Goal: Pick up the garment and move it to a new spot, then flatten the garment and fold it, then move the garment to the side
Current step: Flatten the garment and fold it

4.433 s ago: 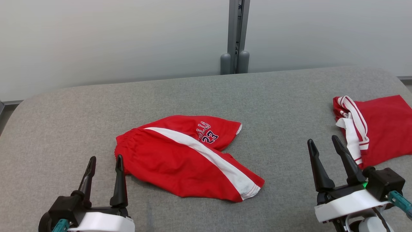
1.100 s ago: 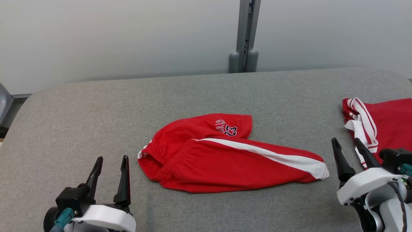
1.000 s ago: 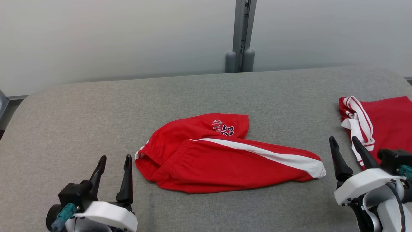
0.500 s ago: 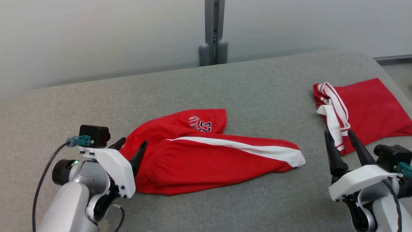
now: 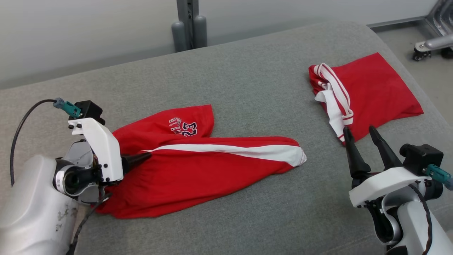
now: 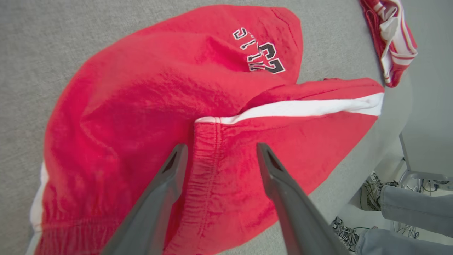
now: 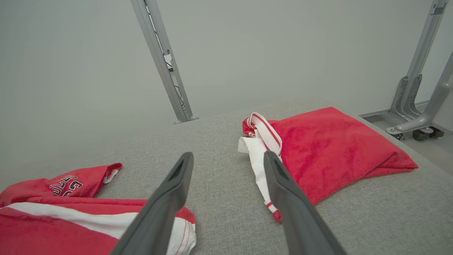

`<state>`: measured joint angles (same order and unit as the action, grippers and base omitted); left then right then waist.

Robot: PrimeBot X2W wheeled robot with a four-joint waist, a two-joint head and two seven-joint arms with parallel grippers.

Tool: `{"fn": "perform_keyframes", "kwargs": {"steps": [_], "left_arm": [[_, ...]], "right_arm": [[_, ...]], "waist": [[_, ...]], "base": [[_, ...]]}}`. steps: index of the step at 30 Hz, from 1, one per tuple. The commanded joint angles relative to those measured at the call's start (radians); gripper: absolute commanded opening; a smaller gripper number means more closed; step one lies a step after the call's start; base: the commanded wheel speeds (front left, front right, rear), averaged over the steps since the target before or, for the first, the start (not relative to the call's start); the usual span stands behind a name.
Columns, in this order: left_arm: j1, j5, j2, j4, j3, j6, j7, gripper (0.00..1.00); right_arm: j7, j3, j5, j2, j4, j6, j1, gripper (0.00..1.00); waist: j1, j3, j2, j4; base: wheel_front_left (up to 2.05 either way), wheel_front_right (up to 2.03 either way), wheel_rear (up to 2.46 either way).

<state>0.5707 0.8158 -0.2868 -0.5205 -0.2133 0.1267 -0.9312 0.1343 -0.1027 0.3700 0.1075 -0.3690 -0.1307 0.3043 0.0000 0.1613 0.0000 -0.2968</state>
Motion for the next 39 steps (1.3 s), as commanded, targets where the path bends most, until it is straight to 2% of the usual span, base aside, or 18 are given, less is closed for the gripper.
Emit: {"fn": "perform_keyframes", "kwargs": {"steps": [1, 6, 9, 14, 19, 21, 23, 24, 29, 34, 39], "left_arm": [[0.024, 0.017, -0.012, -0.009, -0.001, 0.005, -0.021, 1.00], [0.047, 0.066, -0.030, -0.031, -0.009, 0.006, -0.085, 1.00], [0.059, 0.051, -0.055, -0.037, -0.019, 0.006, -0.078, 1.00], [0.057, 0.055, -0.063, -0.058, -0.028, 0.006, -0.070, 1.00], [0.050, 0.127, -0.055, -0.041, -0.034, 0.006, -0.114, 1.00], [0.055, 0.148, -0.056, -0.027, -0.032, 0.006, -0.113, 0.82], [0.056, 0.159, -0.055, -0.018, -0.039, 0.006, -0.114, 0.13], [0.053, 0.166, -0.054, -0.012, -0.042, 0.006, -0.118, 0.00], [0.024, 0.207, -0.050, 0.026, -0.075, 0.006, -0.135, 0.00], [-0.025, 0.253, -0.042, 0.087, -0.132, 0.006, -0.157, 0.00], [-0.093, 0.303, -0.077, 0.177, -0.176, 0.006, -0.197, 0.00]], "right_arm": [[0.011, -0.003, 0.006, 0.001, -0.004, 0.000, 0.016, 1.00], [0.027, -0.018, 0.016, 0.000, -0.023, 0.000, 0.034, 1.00], [0.034, -0.021, 0.019, 0.003, -0.035, 0.000, 0.040, 1.00], [0.042, -0.026, 0.019, 0.001, -0.050, 0.000, 0.042, 1.00], [0.046, -0.030, 0.018, -0.001, -0.058, 0.000, 0.050, 1.00], [0.047, -0.030, 0.017, 0.001, -0.061, 0.000, 0.049, 1.00], [0.046, -0.032, 0.017, 0.003, -0.064, 0.000, 0.050, 1.00], [0.044, -0.034, 0.018, 0.003, -0.065, 0.000, 0.051, 1.00], [0.042, -0.032, 0.017, 0.011, -0.073, 0.000, 0.040, 1.00], [0.031, -0.018, 0.008, 0.031, -0.081, 0.000, 0.009, 1.00], [0.005, -0.017, -0.006, 0.040, -0.061, 0.000, -0.008, 1.00]], "waist": [[0.0000, 0.027, 0.0000, -0.029], [0.0000, 0.043, 0.0000, -0.057], [0.0000, 0.047, 0.0000, -0.064], [0.0000, 0.050, 0.0000, -0.068], [0.0000, 0.051, 0.0000, -0.061], [0.0000, 0.050, 0.0000, -0.055], [0.0000, 0.046, 0.0000, -0.048], [0.0000, 0.044, 0.0000, -0.044], [0.0000, 0.019, 0.0000, -0.012], [0.0000, -0.045, 0.0000, 0.063], [0.0000, -0.078, 0.0000, 0.138]], "base": [[0.00, 0.00, 0.00], [0.00, 0.00, 0.00], [0.00, 0.00, 0.00], [0.00, 0.00, 0.00], [0.00, 0.00, 0.00], [0.00, 0.00, 0.00], [0.00, 0.00, 0.00], [0.00, 0.00, 0.00], [0.00, 0.00, 0.00], [0.00, 0.00, 0.00], [0.00, 0.00, 0.00]]}}
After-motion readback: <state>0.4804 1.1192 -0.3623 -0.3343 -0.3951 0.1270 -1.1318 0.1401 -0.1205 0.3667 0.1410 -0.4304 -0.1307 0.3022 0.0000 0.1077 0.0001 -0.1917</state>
